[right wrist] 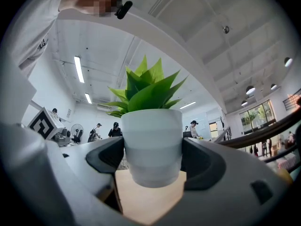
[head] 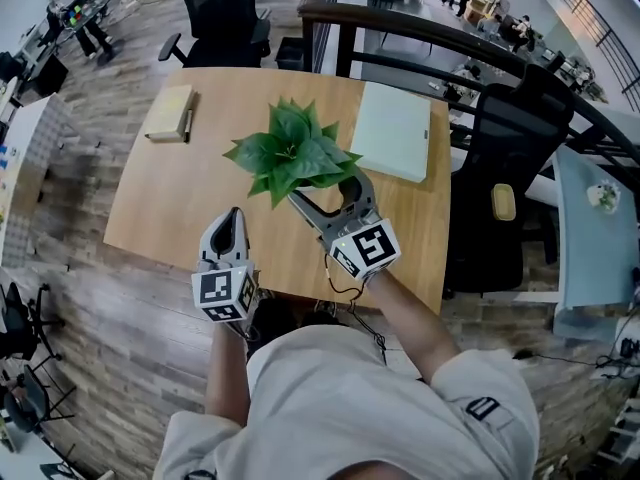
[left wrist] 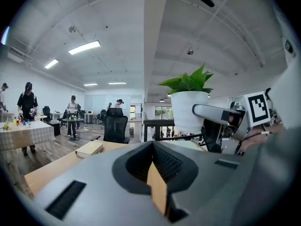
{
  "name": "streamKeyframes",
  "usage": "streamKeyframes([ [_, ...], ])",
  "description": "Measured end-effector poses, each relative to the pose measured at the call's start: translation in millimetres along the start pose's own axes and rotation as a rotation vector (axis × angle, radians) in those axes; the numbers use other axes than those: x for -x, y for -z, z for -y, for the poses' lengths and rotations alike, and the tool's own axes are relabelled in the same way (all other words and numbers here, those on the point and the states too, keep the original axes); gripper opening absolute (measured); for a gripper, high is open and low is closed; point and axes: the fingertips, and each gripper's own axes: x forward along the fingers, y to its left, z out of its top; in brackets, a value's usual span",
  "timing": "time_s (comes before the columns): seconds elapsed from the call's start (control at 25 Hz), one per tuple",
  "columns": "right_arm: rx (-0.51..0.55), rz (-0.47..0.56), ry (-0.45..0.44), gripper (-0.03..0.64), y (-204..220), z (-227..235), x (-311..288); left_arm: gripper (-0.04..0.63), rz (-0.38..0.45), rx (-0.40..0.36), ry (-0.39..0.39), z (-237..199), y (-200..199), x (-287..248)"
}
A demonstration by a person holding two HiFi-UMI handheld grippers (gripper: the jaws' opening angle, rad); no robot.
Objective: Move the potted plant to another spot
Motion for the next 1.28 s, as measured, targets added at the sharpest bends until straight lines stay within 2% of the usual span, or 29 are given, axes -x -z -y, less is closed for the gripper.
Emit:
streamKeyframes([
  [0.44, -0.009, 0.016, -0.021, 0.393, -2, -4, -2, 0.012, -0.016, 0.009, -0.004, 0, 8, -3],
  [0.88, -0.03, 0.0, -0.075, 0.393, 14, -32, -39, 0.012, -0.025, 0.032, -0.059, -49, 17, 4],
  [1.08, -0.045, -0.012, -0.102, 0.393, 29, -68, -87, 0.012, -0.013, 0.083, 0.011, -97, 12, -6],
  [1.28, -0.07, -0.006, -0.108, 0.393, 38, -73, -97, 0.012, 0.012, 0.056, 0.026, -105, -1, -30],
])
